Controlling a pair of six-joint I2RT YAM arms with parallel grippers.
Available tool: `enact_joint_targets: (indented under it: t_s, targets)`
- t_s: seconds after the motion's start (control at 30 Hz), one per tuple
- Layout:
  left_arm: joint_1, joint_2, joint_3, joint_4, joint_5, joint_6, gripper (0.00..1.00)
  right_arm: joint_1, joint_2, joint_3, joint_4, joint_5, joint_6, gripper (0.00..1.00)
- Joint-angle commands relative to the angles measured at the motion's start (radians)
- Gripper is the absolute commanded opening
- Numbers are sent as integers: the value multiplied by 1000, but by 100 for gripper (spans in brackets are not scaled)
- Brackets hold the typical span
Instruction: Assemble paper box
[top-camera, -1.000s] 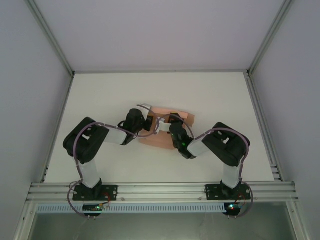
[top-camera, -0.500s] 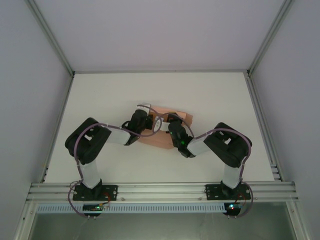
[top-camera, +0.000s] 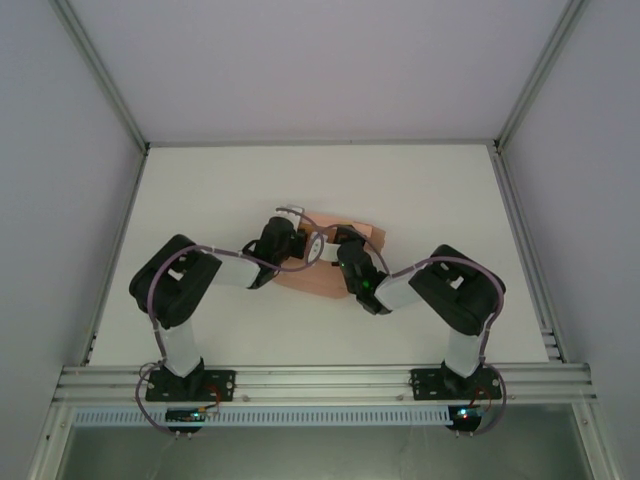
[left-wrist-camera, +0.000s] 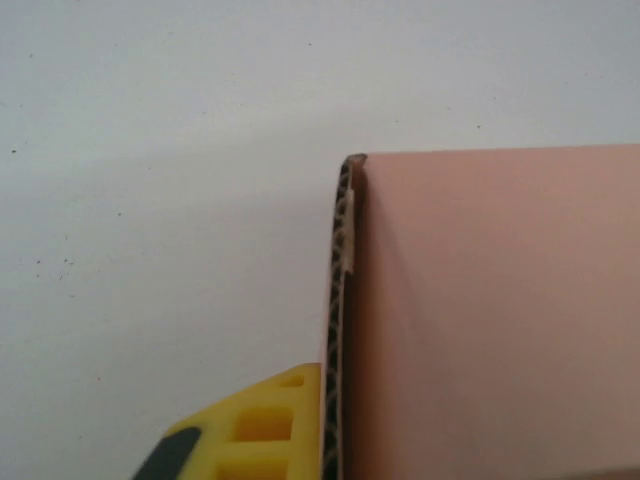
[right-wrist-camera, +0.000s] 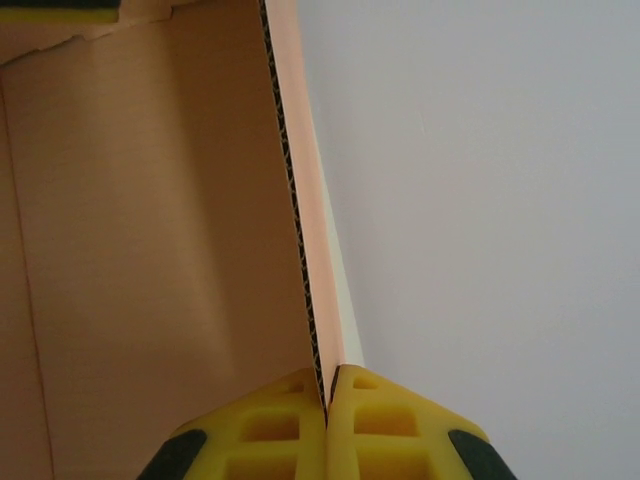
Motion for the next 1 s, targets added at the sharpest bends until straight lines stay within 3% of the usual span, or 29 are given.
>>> enact_joint_targets:
  t_s: [0.0, 0.13, 0.2, 0.23, 0.33, 0.37, 0.43, 0.57, 0.63, 0.7, 0.77, 0.83, 0.97]
  targets:
    - [36, -3, 32, 14, -53, -17, 0, -12, -25, -27, -164, -19, 96, 14]
    - [41, -57, -8, 23, -25, -28, 0, -53, -143, -36, -237, 13, 278, 56]
    - [51, -94, -21, -1, 0, -42, 0, -80, -238, -22, -501, -60, 472, 72]
    - [57, -112, -23, -23, 18, -51, 0, -96, -281, -12, -620, -105, 584, 84]
    - [87, -161, -34, -70, 120, -72, 0, -152, -399, -10, -825, -251, 784, 99]
    - [96, -176, -46, -68, 166, -73, 0, -162, -436, -13, -857, -277, 847, 99]
    - [103, -197, -54, -81, 215, -73, 0, -201, -497, 0, -925, -428, 876, 99]
    - [109, -233, -57, -113, 285, -72, 0, -306, -567, 98, -1135, -733, 1077, 96]
    - [110, -253, -65, -111, 315, -78, 0, -339, -583, 102, -1154, -870, 1148, 93]
    - [106, -269, -74, -106, 353, -82, 0, -354, -595, 86, -1120, -932, 1180, 88]
    - [110, -277, -74, -118, 379, -84, 0, -362, -595, 77, -1084, -952, 1200, 76]
    - [111, -288, -78, -127, 377, -94, 0, -376, -587, 78, -1058, -947, 1228, 50]
    - [107, -305, -93, -123, 333, -114, 0, -393, -577, 67, -1019, -983, 1226, 14]
